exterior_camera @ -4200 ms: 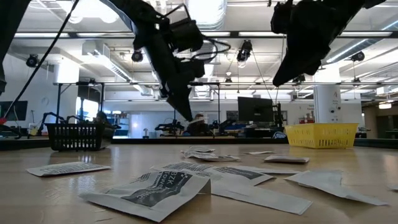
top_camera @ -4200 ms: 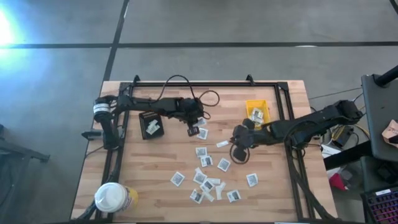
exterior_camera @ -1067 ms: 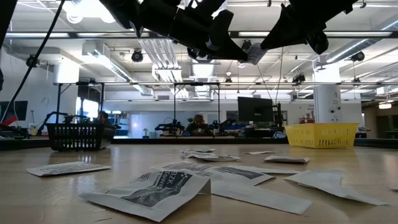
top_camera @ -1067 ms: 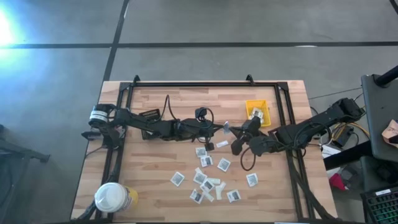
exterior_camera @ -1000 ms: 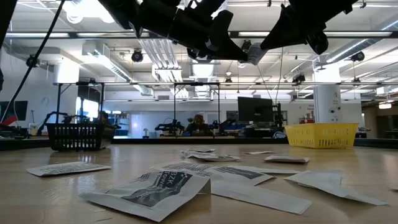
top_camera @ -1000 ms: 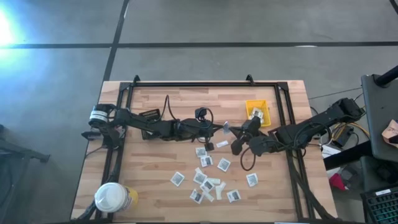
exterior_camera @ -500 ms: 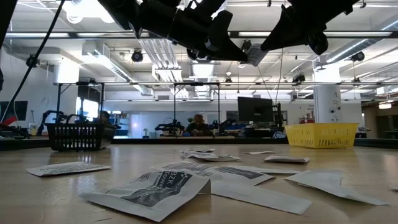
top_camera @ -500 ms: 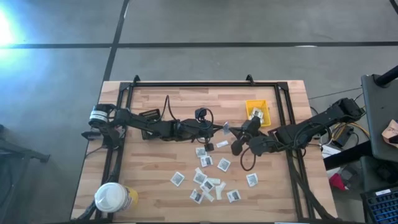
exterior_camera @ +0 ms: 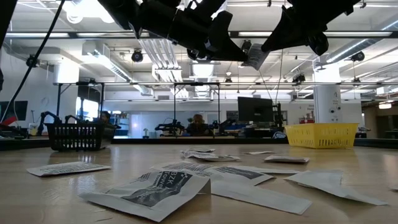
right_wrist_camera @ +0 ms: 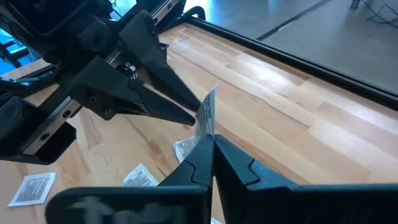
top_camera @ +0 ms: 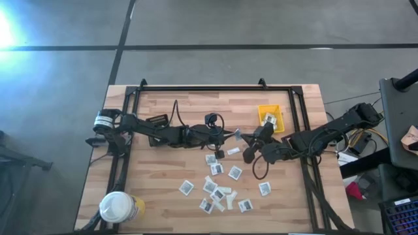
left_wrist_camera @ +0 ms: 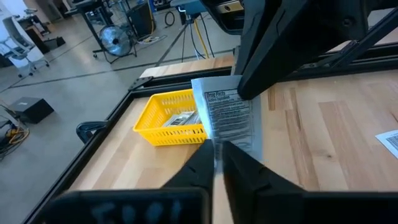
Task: Pick & Place First Aid Supplies
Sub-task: Put the black pad into the yellow bin
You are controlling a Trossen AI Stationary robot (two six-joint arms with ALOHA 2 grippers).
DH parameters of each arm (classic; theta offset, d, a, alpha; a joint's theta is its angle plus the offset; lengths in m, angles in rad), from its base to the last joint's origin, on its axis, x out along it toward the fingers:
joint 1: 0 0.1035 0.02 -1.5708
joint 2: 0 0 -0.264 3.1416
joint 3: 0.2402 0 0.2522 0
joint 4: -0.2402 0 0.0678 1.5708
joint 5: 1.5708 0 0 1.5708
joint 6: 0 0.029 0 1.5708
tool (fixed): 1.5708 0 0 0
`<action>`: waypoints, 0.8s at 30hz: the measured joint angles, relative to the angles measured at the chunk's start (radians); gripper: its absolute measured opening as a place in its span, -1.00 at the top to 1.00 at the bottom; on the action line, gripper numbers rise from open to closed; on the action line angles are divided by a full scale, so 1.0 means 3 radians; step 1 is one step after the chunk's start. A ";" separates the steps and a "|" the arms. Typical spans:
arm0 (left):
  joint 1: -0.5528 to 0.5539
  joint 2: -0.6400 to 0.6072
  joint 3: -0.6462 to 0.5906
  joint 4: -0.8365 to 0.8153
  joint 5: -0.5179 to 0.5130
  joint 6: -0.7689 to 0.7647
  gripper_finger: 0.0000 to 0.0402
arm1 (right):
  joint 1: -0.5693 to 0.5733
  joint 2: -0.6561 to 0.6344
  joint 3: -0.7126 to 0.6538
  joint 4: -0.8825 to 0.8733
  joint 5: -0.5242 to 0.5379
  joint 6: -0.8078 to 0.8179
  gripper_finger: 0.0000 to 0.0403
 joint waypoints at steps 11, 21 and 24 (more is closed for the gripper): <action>0.0003 -0.0007 0.0001 -0.0119 -0.0077 0.0024 0.35 | 0.0000 -0.0008 -0.0002 -0.0163 0.0001 -0.0032 0.96; 0.0001 -0.0264 0.0001 -0.0981 -0.0352 0.0010 0.32 | -0.0099 -0.0109 0.0048 -0.1173 0.0033 0.0301 0.96; -0.0003 -0.0402 0.0001 -0.1174 -0.0352 -0.0011 0.33 | -0.0207 -0.0154 0.0049 -0.1555 0.0038 0.0415 0.96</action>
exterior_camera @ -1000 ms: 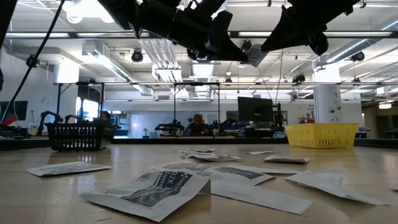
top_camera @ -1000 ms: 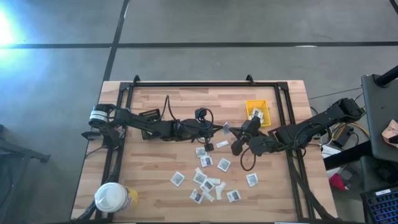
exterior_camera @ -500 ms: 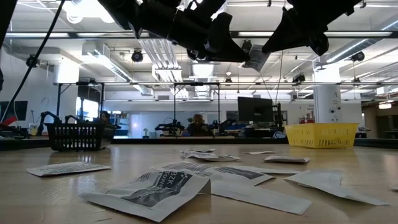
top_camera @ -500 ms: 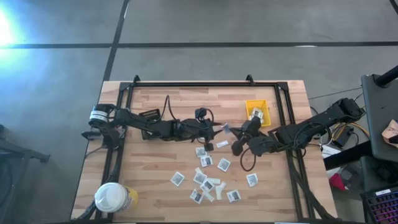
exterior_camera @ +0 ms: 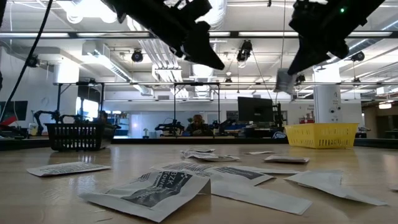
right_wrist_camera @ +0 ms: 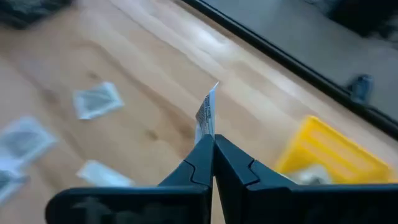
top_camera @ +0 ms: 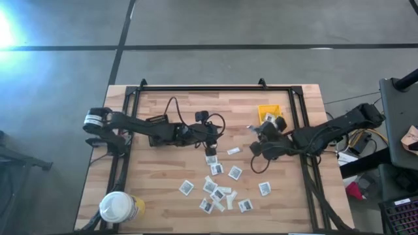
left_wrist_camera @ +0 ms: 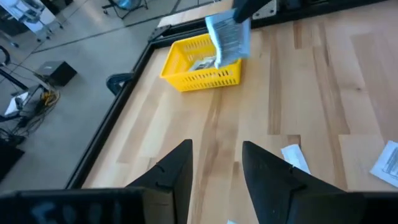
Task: Pick & Place First Aid Supplies
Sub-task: Put the black pad into the yellow bin
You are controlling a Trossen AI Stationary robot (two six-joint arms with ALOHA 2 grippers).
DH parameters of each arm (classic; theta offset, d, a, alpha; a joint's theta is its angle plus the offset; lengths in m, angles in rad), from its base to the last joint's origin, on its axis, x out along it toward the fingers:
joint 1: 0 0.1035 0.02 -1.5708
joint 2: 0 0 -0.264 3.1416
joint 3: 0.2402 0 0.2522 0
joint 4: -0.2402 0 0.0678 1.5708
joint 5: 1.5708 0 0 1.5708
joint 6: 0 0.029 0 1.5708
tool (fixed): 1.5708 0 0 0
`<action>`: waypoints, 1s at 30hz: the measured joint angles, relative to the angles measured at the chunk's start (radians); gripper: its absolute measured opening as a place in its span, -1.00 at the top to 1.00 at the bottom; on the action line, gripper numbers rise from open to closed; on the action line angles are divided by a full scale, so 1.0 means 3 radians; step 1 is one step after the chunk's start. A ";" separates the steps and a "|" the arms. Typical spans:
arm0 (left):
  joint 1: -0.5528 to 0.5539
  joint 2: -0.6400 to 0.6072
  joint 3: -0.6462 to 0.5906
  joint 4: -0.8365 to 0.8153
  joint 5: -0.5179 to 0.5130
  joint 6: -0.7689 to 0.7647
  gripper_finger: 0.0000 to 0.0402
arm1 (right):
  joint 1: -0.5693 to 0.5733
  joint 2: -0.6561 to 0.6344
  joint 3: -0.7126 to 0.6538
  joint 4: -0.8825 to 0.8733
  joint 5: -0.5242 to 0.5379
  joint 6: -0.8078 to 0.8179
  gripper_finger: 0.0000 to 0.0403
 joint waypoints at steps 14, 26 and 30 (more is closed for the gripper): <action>0.0003 -0.0483 -0.0146 -0.0681 0.0000 -0.0241 0.34 | -0.0710 -0.0122 0.0001 -0.0826 -0.0014 -0.0067 0.96; -0.0003 -0.0831 -0.0659 -0.0698 0.0071 -0.0609 0.34 | -0.1716 -0.0122 0.0000 -0.0988 -0.0988 -0.0708 0.96; -0.0023 -0.0906 -0.0723 -0.0701 0.0142 -0.0616 0.34 | -0.2057 -0.0122 0.0000 -0.0978 -0.1386 -0.1077 0.96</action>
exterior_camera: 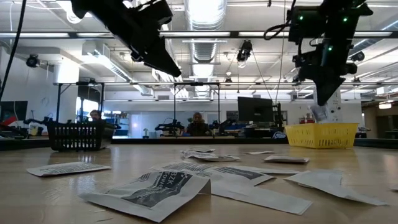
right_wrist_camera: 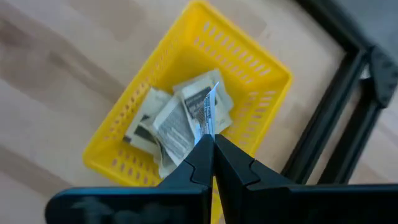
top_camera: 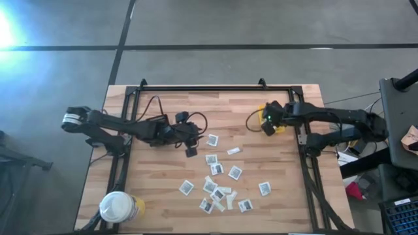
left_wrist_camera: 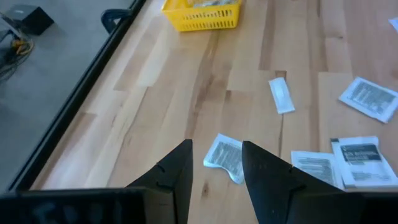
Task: Pick & Place First Aid Supplies
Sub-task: Put the black pad into the yellow bin
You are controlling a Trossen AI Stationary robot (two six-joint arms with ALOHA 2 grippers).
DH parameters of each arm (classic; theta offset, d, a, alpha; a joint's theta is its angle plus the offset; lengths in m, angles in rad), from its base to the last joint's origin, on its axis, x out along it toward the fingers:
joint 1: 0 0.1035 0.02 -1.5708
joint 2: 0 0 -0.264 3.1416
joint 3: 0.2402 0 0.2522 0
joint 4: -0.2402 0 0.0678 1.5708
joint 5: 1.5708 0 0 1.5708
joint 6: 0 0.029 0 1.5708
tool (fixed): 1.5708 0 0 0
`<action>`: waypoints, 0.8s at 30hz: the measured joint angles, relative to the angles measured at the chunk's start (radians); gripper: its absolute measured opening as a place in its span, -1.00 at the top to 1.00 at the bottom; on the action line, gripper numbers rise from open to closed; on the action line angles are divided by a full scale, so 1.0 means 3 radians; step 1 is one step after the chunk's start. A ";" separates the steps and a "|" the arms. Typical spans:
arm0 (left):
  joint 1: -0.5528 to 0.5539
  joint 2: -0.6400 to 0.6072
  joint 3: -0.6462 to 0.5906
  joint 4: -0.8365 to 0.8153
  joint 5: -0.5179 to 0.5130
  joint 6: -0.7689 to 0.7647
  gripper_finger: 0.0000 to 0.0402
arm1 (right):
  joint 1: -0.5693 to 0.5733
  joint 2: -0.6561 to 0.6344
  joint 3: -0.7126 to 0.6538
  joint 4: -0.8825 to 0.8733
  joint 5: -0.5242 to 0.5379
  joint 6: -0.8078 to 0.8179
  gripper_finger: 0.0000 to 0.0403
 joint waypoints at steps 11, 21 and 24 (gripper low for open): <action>-0.0024 -0.0025 -0.0095 0.0004 0.0051 -0.0028 0.34 | -0.0715 0.0000 -0.0001 0.0072 -0.1086 -0.0787 0.96; -0.0044 -0.0025 -0.0095 0.0009 0.0056 -0.0047 0.34 | -0.0961 0.0001 -0.0003 0.0300 -0.1346 -0.1086 0.96; -0.0051 -0.0025 -0.0095 0.0009 0.0056 -0.0049 0.34 | -0.0960 0.0001 -0.0003 0.0298 -0.1306 -0.1088 0.95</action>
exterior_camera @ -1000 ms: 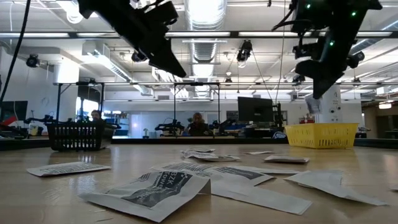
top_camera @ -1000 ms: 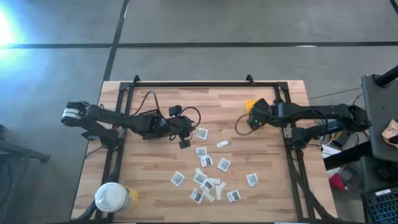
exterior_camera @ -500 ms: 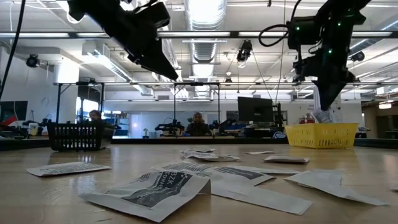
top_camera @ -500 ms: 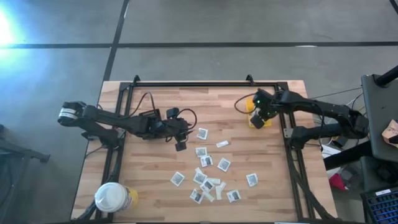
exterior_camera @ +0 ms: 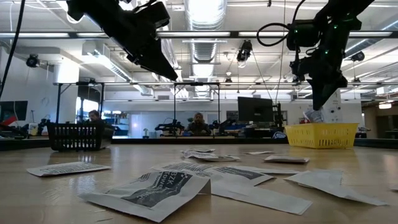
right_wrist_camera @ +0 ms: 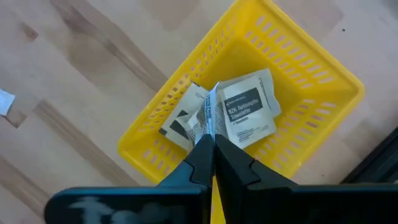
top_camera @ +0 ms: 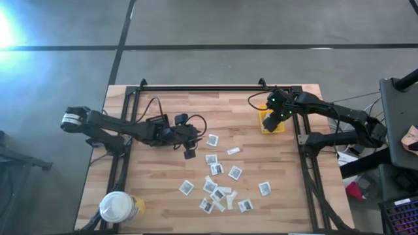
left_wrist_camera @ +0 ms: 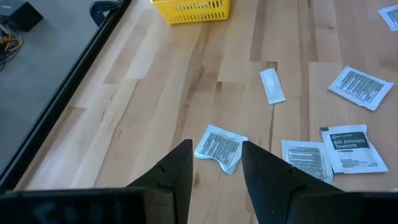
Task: Pick & Place First Aid Supplies
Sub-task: Put the black pad into the yellow bin, then put the green bandage into the black bin
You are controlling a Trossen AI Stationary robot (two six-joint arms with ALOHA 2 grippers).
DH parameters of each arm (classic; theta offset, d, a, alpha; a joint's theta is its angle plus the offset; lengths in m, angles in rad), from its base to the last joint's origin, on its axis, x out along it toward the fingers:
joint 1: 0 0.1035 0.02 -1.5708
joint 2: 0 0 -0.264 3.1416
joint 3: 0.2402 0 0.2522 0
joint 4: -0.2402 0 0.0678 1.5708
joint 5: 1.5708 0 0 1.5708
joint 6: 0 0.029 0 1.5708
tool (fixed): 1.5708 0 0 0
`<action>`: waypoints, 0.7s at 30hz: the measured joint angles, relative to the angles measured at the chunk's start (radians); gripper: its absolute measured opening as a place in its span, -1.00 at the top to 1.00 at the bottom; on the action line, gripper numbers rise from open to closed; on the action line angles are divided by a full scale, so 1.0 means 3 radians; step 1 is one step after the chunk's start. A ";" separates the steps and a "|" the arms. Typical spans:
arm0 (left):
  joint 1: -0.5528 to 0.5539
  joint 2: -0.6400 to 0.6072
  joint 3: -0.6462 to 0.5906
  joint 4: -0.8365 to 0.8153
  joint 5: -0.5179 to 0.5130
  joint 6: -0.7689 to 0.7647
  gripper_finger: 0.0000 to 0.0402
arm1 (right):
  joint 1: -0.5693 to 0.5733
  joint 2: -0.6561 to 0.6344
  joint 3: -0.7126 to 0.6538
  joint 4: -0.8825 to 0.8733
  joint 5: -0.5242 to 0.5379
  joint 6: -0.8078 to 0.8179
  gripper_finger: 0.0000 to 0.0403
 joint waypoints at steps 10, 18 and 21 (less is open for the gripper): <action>-0.0017 0.0000 0.0000 -0.0005 0.0032 0.0001 0.34 | 0.0002 0.0000 0.0000 -0.0002 0.0142 0.0004 0.58; -0.0039 -0.0113 0.0006 -0.0265 0.0074 0.0003 0.34 | 0.0009 0.0001 0.0240 -0.0157 0.0051 0.0169 0.36; -0.0078 -0.0175 0.0008 -0.0384 0.0077 -0.0002 0.34 | 0.0088 0.0001 0.0374 -0.0190 -0.0033 0.0233 0.36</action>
